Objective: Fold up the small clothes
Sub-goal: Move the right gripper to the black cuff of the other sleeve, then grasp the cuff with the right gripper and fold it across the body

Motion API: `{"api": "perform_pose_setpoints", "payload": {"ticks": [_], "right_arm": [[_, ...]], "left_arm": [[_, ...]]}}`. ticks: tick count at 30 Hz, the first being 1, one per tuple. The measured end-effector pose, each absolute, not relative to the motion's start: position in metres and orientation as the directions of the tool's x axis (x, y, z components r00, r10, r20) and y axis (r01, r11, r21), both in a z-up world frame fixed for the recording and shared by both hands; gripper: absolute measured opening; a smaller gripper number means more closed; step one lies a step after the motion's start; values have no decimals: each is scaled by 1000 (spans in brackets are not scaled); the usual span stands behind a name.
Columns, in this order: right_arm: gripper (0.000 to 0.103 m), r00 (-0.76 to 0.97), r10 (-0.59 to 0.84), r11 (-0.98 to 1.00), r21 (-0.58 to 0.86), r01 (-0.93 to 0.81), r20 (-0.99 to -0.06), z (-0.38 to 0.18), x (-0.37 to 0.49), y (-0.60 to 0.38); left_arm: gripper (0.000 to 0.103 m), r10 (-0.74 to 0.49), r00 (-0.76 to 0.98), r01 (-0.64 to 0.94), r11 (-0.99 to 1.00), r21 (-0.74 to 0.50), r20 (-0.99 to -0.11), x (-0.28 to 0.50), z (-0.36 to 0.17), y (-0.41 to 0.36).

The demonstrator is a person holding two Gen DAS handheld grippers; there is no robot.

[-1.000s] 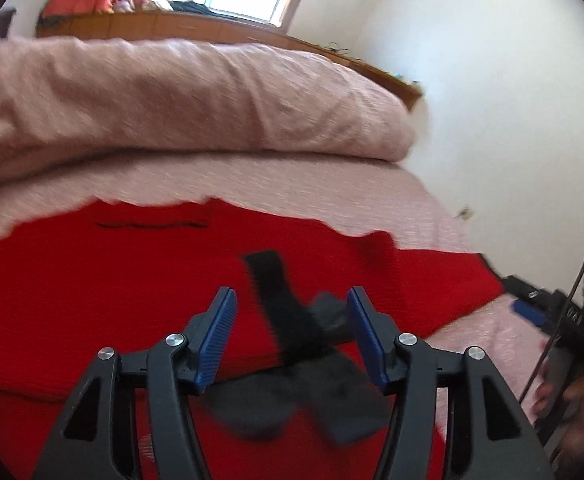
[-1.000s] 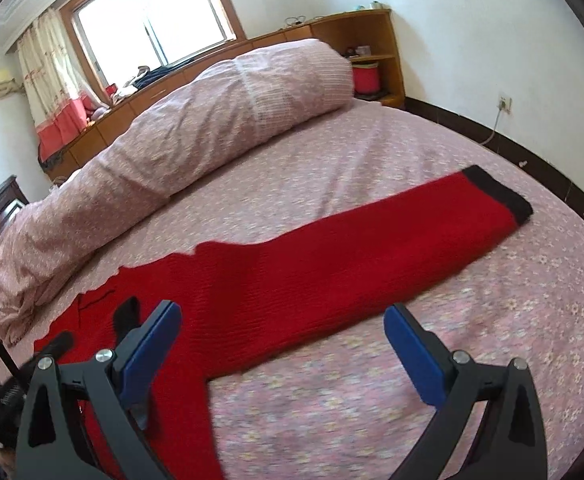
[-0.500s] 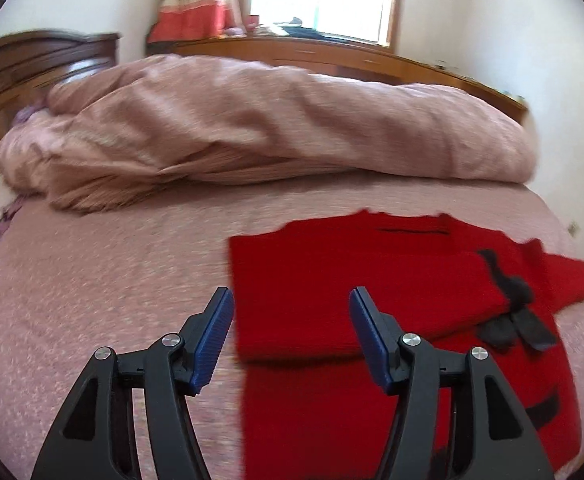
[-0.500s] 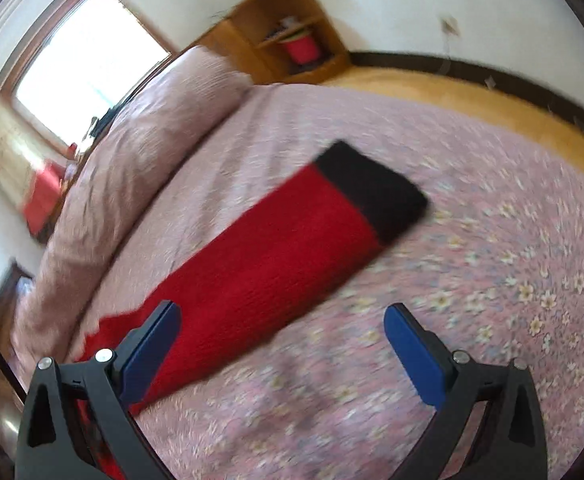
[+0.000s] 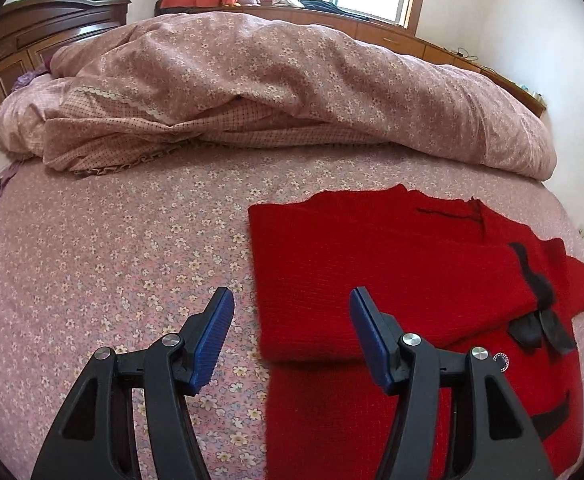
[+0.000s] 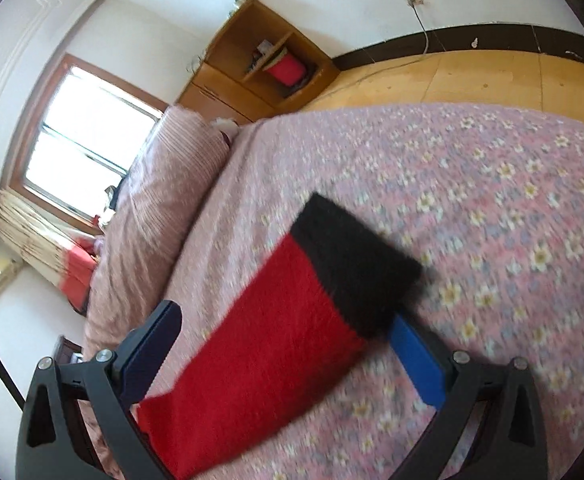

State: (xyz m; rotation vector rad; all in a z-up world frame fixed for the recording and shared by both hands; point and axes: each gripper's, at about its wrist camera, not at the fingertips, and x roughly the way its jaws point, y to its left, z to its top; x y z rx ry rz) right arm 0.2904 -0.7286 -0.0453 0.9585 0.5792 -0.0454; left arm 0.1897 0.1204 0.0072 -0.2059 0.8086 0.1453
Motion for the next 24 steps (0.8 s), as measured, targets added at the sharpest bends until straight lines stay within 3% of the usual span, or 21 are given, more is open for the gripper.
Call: {"api": "perform_pose_setpoints", "payload": {"ticks": [5,8,10,11,13,15,19,21,24], "right_arm": [[102,865,203,589,763,266,-458,-45,289,-728],[94,857,188,615,738,278,-480,-43,288,-725],[65,846,158,621,717,316,-509,-45,286,-726],[56,841,141,611,714,342,-523,-47,285,-729],[29,837,135,585,725,365,-531,-52,282,-734],[13,816,111,591,697,405,-568,-54,281,-736],[12,769,-8,737,516,436,-639,-30,287,-716],[11,777,-77,822,401,404,-625,-4,293,-690],[11,821,-55,886,352,303,-569,34,302,-649]], "left_arm": [[55,47,679,-217,966,-139,-732,188,8,126],[54,37,674,-225,961,-158,-738,188,8,130],[54,38,674,-228,961,-158,-737,187,8,130],[54,41,675,-228,961,-156,-737,187,8,130],[55,46,676,-227,962,-148,-735,187,8,130],[54,52,675,-228,964,-140,-736,188,8,129],[54,56,670,-234,962,-139,-740,189,6,129],[54,54,671,-236,961,-145,-739,190,7,130],[54,51,677,-242,958,-156,-734,190,10,133]]}}
